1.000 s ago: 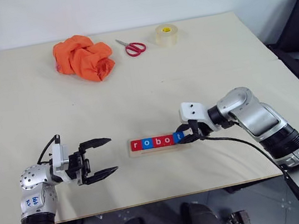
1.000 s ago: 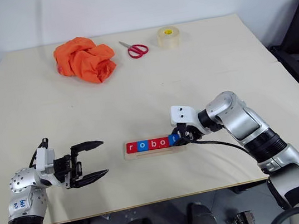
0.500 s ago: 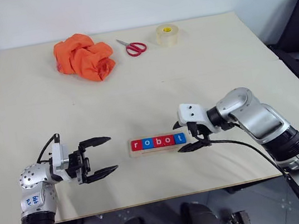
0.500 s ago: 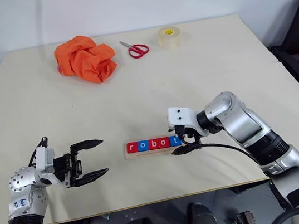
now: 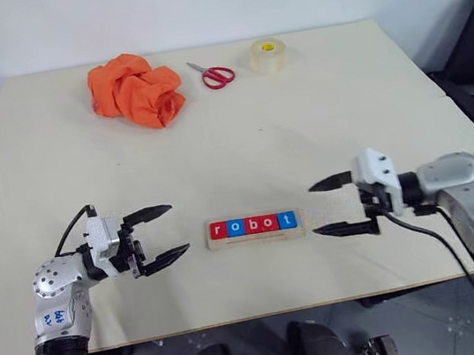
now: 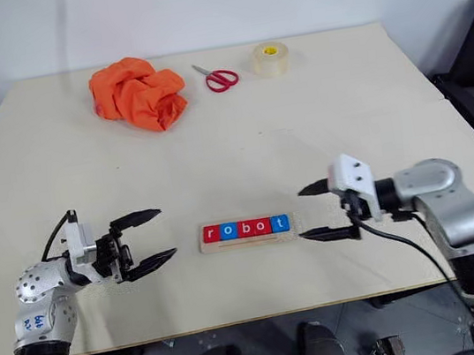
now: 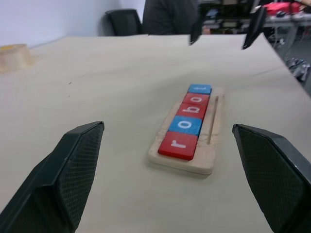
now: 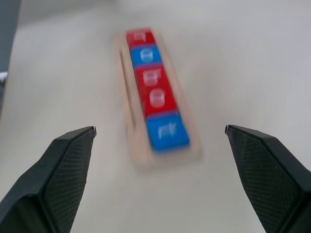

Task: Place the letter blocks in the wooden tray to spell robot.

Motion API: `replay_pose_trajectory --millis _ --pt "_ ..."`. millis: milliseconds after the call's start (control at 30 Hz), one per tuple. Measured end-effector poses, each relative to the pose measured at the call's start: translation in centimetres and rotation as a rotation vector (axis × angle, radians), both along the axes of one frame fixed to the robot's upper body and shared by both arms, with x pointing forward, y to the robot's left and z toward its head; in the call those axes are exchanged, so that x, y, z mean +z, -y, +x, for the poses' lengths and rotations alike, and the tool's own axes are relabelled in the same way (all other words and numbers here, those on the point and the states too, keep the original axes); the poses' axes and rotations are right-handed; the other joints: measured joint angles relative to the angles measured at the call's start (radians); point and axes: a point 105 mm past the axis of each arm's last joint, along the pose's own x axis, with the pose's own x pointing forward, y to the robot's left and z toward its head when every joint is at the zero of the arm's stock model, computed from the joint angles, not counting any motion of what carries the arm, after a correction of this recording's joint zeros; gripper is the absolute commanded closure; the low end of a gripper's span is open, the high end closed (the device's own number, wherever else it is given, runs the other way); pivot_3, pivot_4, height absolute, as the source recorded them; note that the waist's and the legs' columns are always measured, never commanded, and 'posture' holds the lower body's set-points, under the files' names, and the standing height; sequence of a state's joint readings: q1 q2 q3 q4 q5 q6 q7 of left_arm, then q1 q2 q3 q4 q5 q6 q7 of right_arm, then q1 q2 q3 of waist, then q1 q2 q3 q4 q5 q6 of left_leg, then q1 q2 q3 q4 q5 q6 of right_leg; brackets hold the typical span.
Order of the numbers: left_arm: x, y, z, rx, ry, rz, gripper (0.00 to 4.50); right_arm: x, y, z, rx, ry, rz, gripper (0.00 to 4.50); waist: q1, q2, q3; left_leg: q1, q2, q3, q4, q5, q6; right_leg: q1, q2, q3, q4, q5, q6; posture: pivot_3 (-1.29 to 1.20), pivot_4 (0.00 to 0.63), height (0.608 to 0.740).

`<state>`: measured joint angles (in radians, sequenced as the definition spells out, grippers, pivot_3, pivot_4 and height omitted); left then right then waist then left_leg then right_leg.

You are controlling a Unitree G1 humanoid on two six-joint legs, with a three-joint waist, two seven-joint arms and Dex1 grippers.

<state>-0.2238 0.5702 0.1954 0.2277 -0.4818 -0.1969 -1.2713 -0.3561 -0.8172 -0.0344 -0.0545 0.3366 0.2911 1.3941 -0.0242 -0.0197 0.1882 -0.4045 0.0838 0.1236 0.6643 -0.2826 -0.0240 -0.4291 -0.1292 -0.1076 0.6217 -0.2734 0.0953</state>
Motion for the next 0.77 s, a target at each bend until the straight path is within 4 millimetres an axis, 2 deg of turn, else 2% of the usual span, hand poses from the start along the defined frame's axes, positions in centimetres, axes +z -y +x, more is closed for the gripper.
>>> replay_pose_trajectory --millis 67,167,367,533,767 --pt "-0.5 -0.3 -0.6 0.005 -0.019 0.015 0.00 -0.1 1.3 -0.7 0.014 -0.019 0.036 0.04 -0.007 0.000 0.000 0.001 0.000 0.001 0.000 0.000 0.000 0.000 0.000 0.000 0.000 0.000 0.000 0.00 0.150 0.740" --pt "-0.3 -0.8 -1.2 0.010 -0.022 0.042 0.00 0.6 1.9 -1.1 0.057 -0.006 0.088 0.04 -0.008 0.000 0.000 0.002 0.001 0.000 0.000 0.001 -0.001 0.000 0.001 0.001 0.002 0.000 0.000 0.00 0.150 0.740" --pt "0.8 -3.3 -2.6 0.068 -0.020 0.048 0.00 1.2 4.3 0.2 -0.012 0.019 0.177 0.04 -0.003 0.000 0.000 0.002 0.001 0.000 0.000 0.001 -0.002 0.000 0.001 0.001 0.002 0.000 0.000 0.00 0.150 0.740" --pt "1.5 -4.3 -2.8 0.113 0.001 0.032 0.00 1.2 5.0 0.4 -0.030 0.025 0.219 0.04 -0.002 0.000 0.000 0.002 0.001 0.000 0.000 0.001 -0.001 0.000 0.000 0.001 0.002 0.000 -0.001 0.00 0.150 0.740" --pt "2.3 -4.4 -3.0 0.100 0.051 0.012 0.00 2.6 4.7 1.0 -0.015 0.070 0.230 0.04 -0.003 0.000 0.000 0.002 0.001 0.000 0.000 0.001 -0.002 0.000 0.000 0.000 0.003 0.000 -0.001 0.00 0.150 0.740"
